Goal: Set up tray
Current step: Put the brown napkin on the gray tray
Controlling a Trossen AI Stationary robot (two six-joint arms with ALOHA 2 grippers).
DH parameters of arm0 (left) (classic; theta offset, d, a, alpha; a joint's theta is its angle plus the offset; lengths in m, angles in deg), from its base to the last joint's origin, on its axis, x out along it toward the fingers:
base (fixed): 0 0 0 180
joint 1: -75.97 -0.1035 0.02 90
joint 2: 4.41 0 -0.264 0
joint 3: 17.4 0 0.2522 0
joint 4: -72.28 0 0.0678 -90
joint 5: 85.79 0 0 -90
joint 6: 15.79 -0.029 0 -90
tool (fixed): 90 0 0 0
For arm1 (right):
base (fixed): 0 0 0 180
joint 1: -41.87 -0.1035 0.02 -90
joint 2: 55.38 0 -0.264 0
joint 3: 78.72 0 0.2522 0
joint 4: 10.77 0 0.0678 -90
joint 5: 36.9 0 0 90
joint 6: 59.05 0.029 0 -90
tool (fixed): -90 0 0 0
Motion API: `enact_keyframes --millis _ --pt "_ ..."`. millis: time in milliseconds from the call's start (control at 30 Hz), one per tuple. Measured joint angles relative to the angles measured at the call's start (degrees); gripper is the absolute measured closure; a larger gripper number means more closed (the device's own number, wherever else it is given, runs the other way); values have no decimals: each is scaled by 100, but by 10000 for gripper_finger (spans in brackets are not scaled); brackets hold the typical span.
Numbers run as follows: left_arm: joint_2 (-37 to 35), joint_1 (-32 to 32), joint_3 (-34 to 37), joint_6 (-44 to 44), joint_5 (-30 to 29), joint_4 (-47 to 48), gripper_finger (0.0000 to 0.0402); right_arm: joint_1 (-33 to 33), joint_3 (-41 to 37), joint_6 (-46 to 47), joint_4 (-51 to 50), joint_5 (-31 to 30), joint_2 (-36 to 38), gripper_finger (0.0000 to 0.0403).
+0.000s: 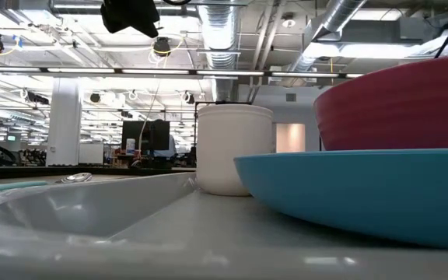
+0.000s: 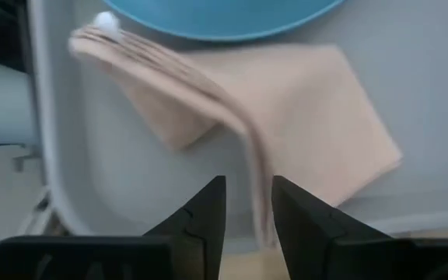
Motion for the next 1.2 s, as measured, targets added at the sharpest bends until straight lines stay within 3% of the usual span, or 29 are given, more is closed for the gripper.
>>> enact_keyframes --millis 200,333,433,567,667,833,1033,1200 --pt "0 0 0 -1 -38 -76 275 -355 0 870 690 -545 0 306" --pt "0 0 2 -49 -412 -238 275 -491 0 1286 1454 -1376 -2 306" --pt "0 -3 2 -278 -621 -291 275 -479 0 1308 1872 -1621 -4 306" --pt "0 -4 2 -470 -759 -304 275 -375 4 1586 1901 -1612 -54 306" --pt "0 -26 2 -556 -862 -339 275 -294 4 2307 1763 -1595 -55 306" --pt "0 -66 2 -910 -1835 -518 275 -149 2 4057 1565 -1366 -55 306" --pt "-2 -197 2 -1396 -3168 -683 275 393 0 4373 1546 -891 -55 306" --pt "-2 -373 2 -1769 -3346 -780 275 761 0 4565 1634 -131 -55 306"
